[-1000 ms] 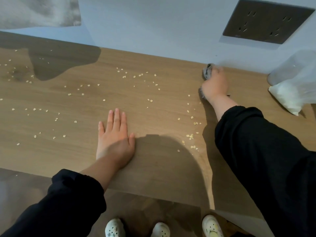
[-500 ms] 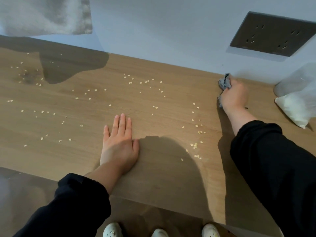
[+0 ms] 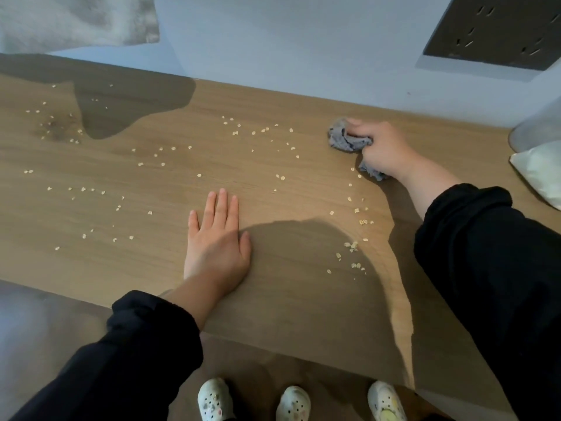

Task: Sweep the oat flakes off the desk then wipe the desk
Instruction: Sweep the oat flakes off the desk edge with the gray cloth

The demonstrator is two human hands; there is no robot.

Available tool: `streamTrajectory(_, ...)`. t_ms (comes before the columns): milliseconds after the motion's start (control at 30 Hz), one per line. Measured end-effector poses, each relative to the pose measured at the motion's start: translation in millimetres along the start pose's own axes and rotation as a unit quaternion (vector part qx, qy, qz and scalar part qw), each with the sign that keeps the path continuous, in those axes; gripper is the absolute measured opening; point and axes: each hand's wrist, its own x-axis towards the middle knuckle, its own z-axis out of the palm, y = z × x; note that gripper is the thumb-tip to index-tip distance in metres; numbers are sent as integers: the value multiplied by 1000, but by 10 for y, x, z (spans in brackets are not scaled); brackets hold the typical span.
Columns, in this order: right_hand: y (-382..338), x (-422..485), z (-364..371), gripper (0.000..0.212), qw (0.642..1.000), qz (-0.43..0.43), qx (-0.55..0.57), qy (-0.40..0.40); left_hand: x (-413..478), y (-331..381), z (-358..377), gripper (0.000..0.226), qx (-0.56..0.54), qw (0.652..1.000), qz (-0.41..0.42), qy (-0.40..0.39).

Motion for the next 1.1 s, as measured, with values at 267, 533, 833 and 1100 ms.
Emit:
streamTrajectory(267, -185, -1036, 204, 72, 989, -11, 83, -125, 5, 16, -26, 65, 14, 1000, -9, -24)
streamTrajectory(533, 186, -1018, -244, 65, 993, 90, 66, 27, -3, -10, -26, 65, 4, 1000, -1, -13)
streamTrajectory(833, -116, -1599, 689, 71, 998, 14, -15, 54, -2, -31, -58, 66, 8, 1000, 8, -25)
streamTrajectory(1100, -139, -1968, 400, 61, 974, 132, 24, 182, -444, -300, -93, 57, -31, 994, 103, -26)
